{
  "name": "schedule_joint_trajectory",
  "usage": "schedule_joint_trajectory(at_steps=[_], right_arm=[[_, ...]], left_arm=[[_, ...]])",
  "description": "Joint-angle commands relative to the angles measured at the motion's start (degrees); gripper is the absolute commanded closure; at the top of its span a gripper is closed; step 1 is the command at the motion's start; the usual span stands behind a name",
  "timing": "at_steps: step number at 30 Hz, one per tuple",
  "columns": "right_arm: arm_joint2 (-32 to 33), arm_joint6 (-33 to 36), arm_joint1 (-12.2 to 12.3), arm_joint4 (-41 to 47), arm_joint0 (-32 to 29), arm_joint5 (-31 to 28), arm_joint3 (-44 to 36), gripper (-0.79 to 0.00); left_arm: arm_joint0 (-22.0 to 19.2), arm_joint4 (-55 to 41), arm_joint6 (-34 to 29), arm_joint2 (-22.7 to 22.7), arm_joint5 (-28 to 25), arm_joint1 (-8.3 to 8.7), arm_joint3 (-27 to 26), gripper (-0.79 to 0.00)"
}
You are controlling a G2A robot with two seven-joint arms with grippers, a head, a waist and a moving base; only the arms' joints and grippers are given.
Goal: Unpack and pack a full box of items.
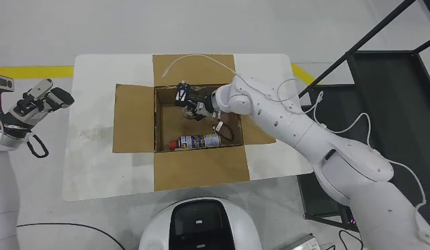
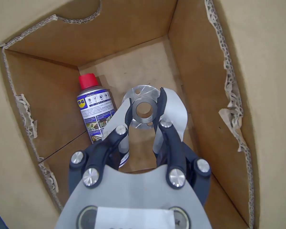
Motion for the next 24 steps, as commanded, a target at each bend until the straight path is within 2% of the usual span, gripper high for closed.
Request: schedule_joint_trajectory(at_steps=[1, 3, 4, 5, 6, 10, 14, 19, 24], right_arm=[[-0.47, -0.47, -0.85, 0.07, 0.25, -0.77, 0.96, -0.062], [-0.91, -0.78, -1.69, 0.03, 0.47, -1.25, 1.99, -0.259], [-1.04, -0.96, -2.07, 0.19, 0.54, -1.52, 2.54, -0.388], [-1.12, -1.05, -2.41, 0.29, 0.63, -1.71, 3.10, -0.665], [-1.11, -1.17, -2.70, 0.51, 0.71, -1.98, 3.52, -0.785], [-0.27, -1.60, -2.88, 0.68, 0.93, -4.64, 3.95, -0.785], [2.72, -3.30, -1.02, 0.17, -0.07, -9.03, 1.61, -0.785], [10.70, -6.29, 4.27, -4.33, -4.90, -12.67, -6.71, -0.785], [23.82, -6.12, 11.15, -10.82, -16.06, -12.03, -18.59, -0.785]], left_arm=[[0.00, 0.00, 0.00, 0.00, 0.00, 0.00, 0.00, -0.785], [0.00, 0.00, 0.00, 0.00, 0.00, 0.00, 0.00, -0.785], [0.00, 0.00, 0.00, 0.00, 0.00, 0.00, 0.00, -0.785], [0.00, 0.00, 0.00, 0.00, 0.00, 0.00, 0.00, -0.785], [0.00, 0.00, 0.00, 0.00, 0.00, 0.00, 0.00, -0.785], [0.00, 0.00, 0.00, 0.00, 0.00, 0.00, 0.00, -0.785], [0.00, 0.00, 0.00, 0.00, 0.00, 0.00, 0.00, -0.785], [0.00, 0.00, 0.00, 0.00, 0.00, 0.00, 0.00, -0.785], [0.00, 0.00, 0.00, 0.00, 0.00, 0.00, 0.00, -0.785]])
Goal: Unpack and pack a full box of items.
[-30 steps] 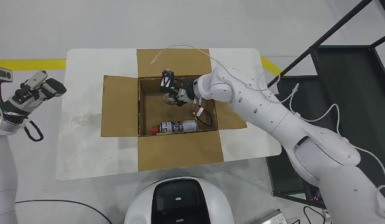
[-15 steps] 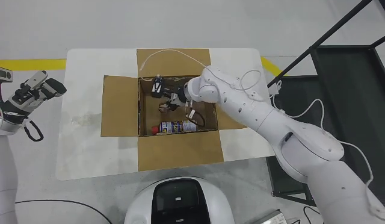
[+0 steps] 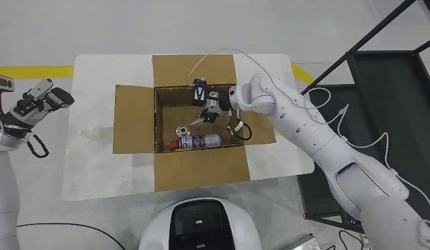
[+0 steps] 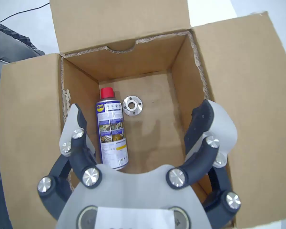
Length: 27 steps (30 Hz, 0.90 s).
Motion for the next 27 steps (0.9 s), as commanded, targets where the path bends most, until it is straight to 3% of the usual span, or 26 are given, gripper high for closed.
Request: schedule_joint_trajectory(at_steps=[1, 7, 14, 20, 27], right_arm=[[6.72, 0.42, 2.73, -1.78, -5.81, 0.71, -4.82, -0.785], [25.37, 0.35, 8.54, -3.71, -23.07, 1.51, -14.80, -0.785], [41.11, 0.16, 11.68, -2.83, -37.85, 1.93, -19.01, -0.785], [48.31, -1.37, 12.67, -2.57, -44.31, 2.85, -17.12, -0.785], [49.02, -0.90, 12.99, -3.14, -44.22, 2.90, -11.01, -0.785]], left_arm=[[0.00, 0.00, 0.00, 0.00, 0.00, 0.00, 0.00, -0.785], [0.00, 0.00, 0.00, 0.00, 0.00, 0.00, 0.00, -0.785], [0.00, 0.00, 0.00, 0.00, 0.00, 0.00, 0.00, -0.785], [0.00, 0.00, 0.00, 0.00, 0.00, 0.00, 0.00, -0.785], [0.00, 0.00, 0.00, 0.00, 0.00, 0.00, 0.00, -0.785]])
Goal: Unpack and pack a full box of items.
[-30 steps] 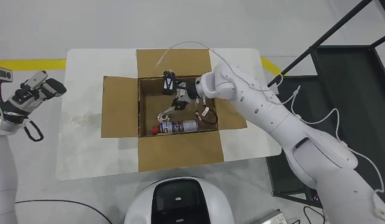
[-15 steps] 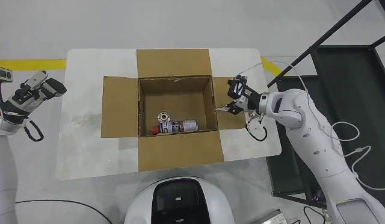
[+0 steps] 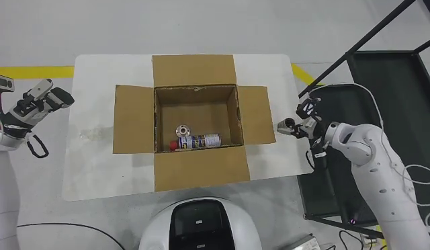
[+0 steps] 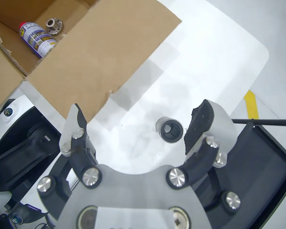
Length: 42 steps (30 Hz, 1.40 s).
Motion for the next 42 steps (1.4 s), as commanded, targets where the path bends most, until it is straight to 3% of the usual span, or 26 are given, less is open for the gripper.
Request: schedule_joint_trajectory(at_steps=[1, 22, 42], right_arm=[[-0.38, 0.55, 0.04, -0.20, 0.76, 0.12, 1.80, -0.785], [-10.40, 1.77, -1.41, 0.29, 12.93, 3.41, 22.39, -0.785], [-18.34, 3.16, -3.55, 0.51, 22.43, 7.42, 34.23, -0.785]], left_arm=[[0.00, 0.00, 0.00, 0.00, 0.00, 0.00, 0.00, -0.785], [0.00, 0.00, 0.00, 0.00, 0.00, 0.00, 0.00, -0.785], [0.00, 0.00, 0.00, 0.00, 0.00, 0.00, 0.00, -0.785]])
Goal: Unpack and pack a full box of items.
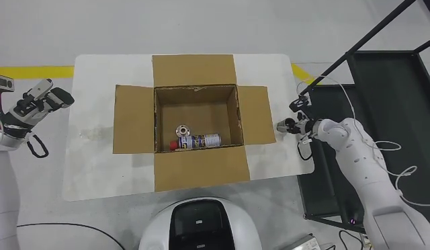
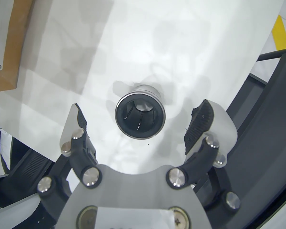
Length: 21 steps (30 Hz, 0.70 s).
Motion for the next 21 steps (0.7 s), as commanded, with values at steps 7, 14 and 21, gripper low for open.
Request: schedule_joint_trajectory(at_steps=[7, 14, 21], right_arm=[[-2.87, 0.16, -0.88, -0.90, 2.77, 1.24, 3.47, 0.000], [-4.09, -1.19, -1.20, -1.92, 3.77, 1.41, 5.08, 0.000], [-1.89, -4.06, -0.08, -4.52, 2.03, 0.76, 1.13, 0.000]], left_arm=[[0.00, 0.00, 0.00, 0.00, 0.00, 0.00, 0.00, -0.785], [0.00, 0.00, 0.00, 0.00, 0.00, 0.00, 0.00, -0.785], [0.00, 0.00, 0.00, 0.00, 0.00, 0.00, 0.00, -0.785]])
